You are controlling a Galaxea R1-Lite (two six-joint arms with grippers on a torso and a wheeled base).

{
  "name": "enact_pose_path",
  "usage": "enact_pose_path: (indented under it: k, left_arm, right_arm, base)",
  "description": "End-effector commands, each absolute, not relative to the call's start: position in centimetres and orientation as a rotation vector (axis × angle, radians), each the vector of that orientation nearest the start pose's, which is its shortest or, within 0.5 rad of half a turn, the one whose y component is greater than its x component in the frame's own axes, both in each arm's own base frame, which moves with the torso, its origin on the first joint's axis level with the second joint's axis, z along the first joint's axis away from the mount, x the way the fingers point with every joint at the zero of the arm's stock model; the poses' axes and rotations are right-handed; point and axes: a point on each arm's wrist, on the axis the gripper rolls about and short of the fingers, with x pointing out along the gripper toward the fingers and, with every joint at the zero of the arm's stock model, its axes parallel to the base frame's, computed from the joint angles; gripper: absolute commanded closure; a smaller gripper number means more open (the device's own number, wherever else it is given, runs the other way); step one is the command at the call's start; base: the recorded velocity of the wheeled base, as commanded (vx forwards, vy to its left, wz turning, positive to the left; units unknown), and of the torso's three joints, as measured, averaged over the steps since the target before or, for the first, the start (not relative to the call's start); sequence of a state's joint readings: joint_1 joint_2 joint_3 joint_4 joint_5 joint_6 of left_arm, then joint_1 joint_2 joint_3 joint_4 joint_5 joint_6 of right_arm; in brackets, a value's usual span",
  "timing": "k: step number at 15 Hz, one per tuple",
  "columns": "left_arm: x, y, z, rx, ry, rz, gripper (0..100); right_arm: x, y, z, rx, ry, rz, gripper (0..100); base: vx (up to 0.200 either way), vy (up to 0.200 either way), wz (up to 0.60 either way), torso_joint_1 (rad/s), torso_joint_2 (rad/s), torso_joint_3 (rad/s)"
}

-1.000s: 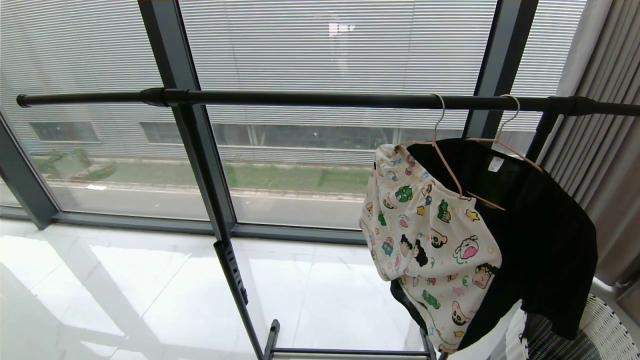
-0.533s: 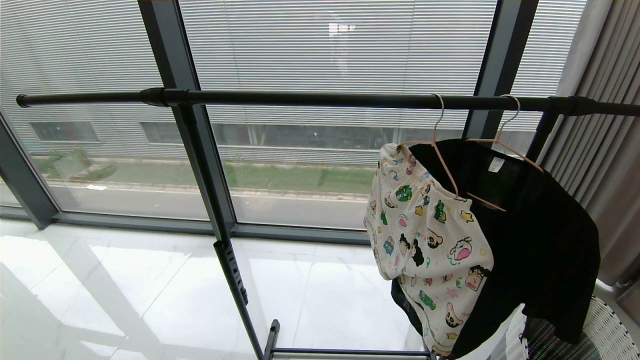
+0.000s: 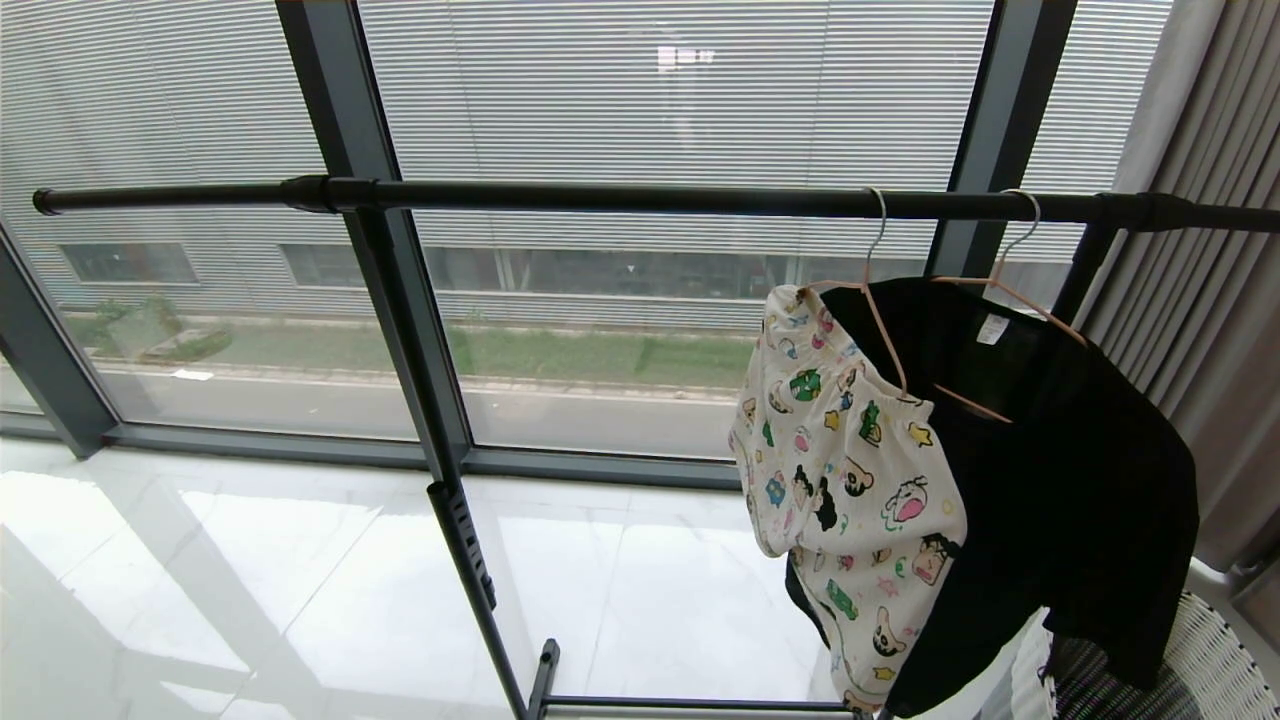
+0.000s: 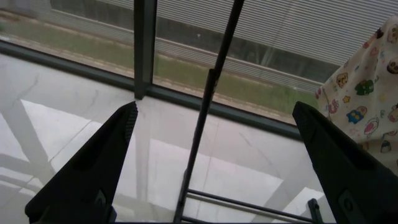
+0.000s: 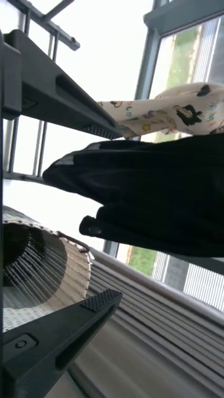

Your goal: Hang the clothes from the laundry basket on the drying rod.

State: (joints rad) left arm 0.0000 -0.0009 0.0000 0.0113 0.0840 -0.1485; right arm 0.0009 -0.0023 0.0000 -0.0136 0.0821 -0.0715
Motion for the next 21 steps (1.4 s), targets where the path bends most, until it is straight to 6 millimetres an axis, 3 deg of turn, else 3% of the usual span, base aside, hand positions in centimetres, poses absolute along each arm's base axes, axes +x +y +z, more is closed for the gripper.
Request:
enact_pose_path:
  k: [1,5,8,21]
  left_arm:
    - [-2.29,0.19,7.44,-0.153,0.004,0.085,0]
    - [-2.29,0.19,7.44,-0.153,0.004,0.085,0]
    - [-2.29,0.19,7.44,-0.153,0.004,0.085,0]
    - [-2.29,0.19,7.44,-0.153,0.004,0.085,0]
  right_arm:
    - [-2.28,0.12,7.66,-0.005,-0.011,0.058,0]
    - [-2.28,0.11,7.58,-0.092,-0.006,0.054,0]
    - [-2.28,0.11,7.58,-0.015,-0.003,0.051,0]
    - [-2.28,0.1,7.58,-0.018,-0.004,0.049,0]
  base:
    - [0.0,0.0,0.0,0.0,0.0,0.0]
    - [0.0,0.0,0.0,0.0,0.0,0.0]
    - [0.0,0.0,0.0,0.0,0.0,0.0]
    - [0.0,0.0,0.0,0.0,0.0,0.0]
